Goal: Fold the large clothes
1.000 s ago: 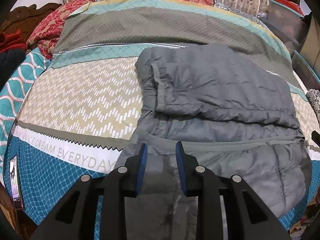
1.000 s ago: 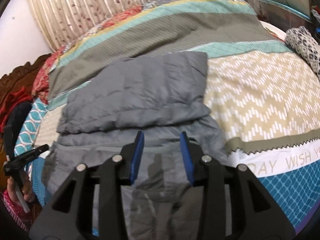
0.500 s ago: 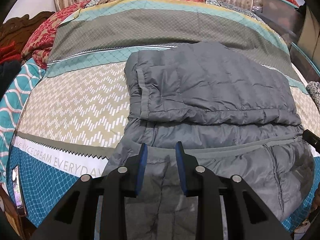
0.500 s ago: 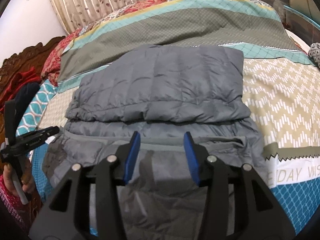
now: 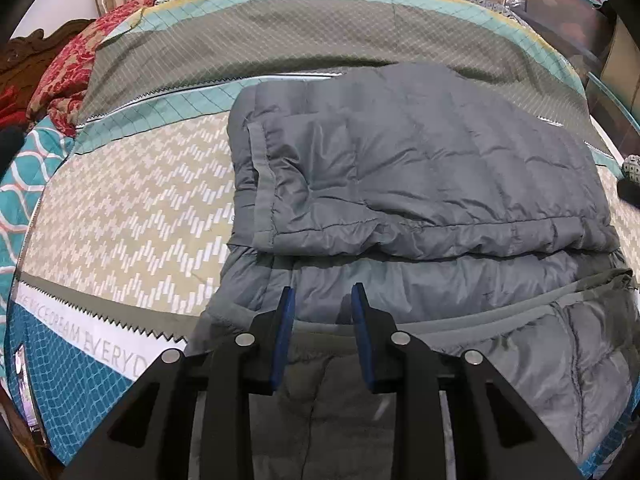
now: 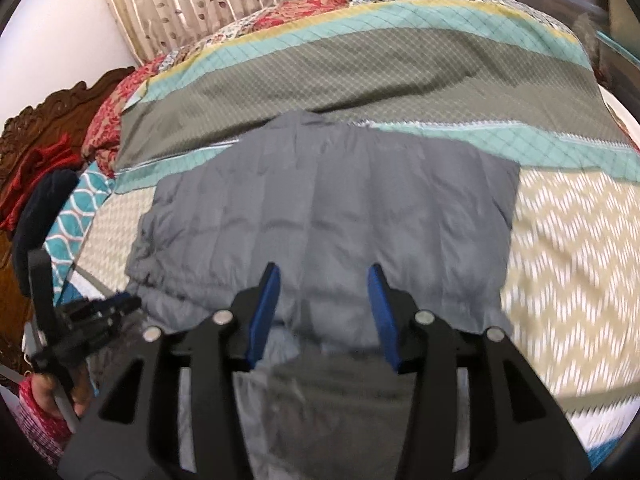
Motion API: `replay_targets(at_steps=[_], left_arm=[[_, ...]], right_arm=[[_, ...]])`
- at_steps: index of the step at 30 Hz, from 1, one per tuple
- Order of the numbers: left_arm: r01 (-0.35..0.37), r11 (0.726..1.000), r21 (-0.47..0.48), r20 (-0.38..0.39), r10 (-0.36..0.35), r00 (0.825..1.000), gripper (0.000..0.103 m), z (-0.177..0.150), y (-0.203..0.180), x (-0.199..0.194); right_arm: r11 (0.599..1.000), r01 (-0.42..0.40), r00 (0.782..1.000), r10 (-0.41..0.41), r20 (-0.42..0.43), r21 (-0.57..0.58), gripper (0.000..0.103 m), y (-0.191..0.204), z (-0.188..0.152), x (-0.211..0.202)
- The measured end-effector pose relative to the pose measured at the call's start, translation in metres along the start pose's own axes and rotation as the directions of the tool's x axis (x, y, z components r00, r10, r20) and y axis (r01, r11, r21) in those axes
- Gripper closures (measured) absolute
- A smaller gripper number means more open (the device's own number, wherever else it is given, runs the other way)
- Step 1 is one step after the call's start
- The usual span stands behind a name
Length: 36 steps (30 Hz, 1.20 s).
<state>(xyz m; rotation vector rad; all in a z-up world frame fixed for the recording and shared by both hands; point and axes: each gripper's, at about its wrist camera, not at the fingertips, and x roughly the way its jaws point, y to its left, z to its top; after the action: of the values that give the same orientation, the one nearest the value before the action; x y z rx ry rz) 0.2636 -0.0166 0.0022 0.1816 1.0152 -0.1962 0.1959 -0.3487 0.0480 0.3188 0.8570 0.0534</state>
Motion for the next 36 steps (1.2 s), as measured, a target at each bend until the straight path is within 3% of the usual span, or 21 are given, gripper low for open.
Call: replay_targets(at_steps=[9,16,25,29,32,36], left_arm=[[0.035,0.999,-0.010,0.011,-0.035,0.999,0.052,-0.003,-0.001,0.011],[0.107,0.994,-0.027,0.063,-0.105,0.992,0.052,-0.008,0.002,-0.010],[0.132,0.990,-0.055,0.057,-0.129,0.990,0.052,-0.019,0.013,-0.018],[0.113,0.991,-0.068,0.046,-0.110,0.993,0.052,-0.020,0.018,-0.018],[0.111,0.989,-0.094,0.053,-0.106,0.993,0.052,-0.019,0.023,-0.024],[0.102,0.987,-0.128,0.071,-0.093,0.993,0.052,-0.021,0.032,-0.041]], right_arm=[[1.000,-0.012,0.999,0.011,-0.035,-0.023,0.052,0.003,0.104,0.062],[0.999,-0.035,0.995,0.038,-0.089,0.040,0.036,0.007,0.180,0.149],[1.000,0.012,0.977,-0.013,-0.212,-0.002,0.031,0.030,0.210,0.251],[0.999,-0.020,0.965,0.011,-0.260,-0.032,0.084,0.037,0.203,0.257],[0.996,-0.058,0.976,0.042,-0.216,-0.064,0.094,0.047,0.199,0.227],[0.989,-0.070,0.989,0.051,-0.137,-0.133,0.095,0.064,0.189,0.172]])
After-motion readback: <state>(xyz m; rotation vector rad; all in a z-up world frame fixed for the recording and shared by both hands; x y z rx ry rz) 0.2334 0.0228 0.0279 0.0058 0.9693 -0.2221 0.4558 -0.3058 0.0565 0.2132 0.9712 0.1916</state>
